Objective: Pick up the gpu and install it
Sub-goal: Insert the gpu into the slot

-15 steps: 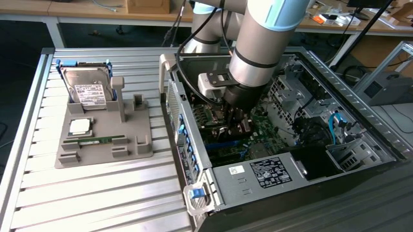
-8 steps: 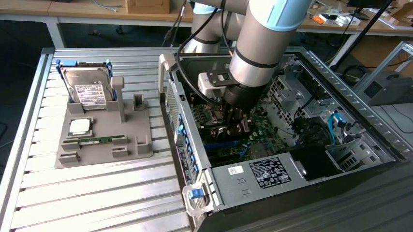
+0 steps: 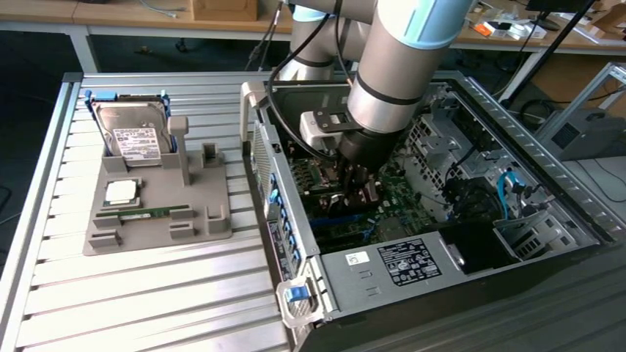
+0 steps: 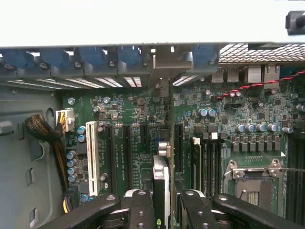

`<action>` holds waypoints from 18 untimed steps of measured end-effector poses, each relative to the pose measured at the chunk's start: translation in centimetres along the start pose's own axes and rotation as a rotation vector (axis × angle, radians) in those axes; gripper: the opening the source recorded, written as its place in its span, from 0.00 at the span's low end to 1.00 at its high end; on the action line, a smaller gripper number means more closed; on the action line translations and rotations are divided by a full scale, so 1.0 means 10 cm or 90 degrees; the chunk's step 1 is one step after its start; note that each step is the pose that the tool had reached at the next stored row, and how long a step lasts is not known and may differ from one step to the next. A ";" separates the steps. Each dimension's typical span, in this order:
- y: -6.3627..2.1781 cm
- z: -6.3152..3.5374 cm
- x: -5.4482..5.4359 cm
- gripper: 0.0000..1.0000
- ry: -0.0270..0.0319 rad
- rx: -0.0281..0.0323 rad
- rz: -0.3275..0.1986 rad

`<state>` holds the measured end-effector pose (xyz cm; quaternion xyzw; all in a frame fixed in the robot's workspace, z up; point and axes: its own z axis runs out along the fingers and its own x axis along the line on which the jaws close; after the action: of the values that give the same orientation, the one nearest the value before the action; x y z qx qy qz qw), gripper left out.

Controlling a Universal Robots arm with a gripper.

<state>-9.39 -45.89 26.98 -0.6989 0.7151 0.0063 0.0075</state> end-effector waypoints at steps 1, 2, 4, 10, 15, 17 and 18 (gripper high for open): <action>0.000 0.001 0.00 0.27 0.0008 0.0000 0.000; -0.001 0.004 0.00 0.27 0.0015 0.0000 0.000; -0.001 0.011 0.00 0.27 0.0031 0.0000 0.000; 0.000 0.048 0.01 0.27 0.0048 0.0001 0.000; 0.000 0.073 0.01 0.27 0.0050 0.0000 0.000; 0.000 0.076 0.00 0.27 0.0048 0.0001 0.000; 0.000 0.079 0.00 0.27 0.0048 0.0001 0.000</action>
<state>-9.38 -45.91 26.19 -0.6988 0.7152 0.0036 0.0049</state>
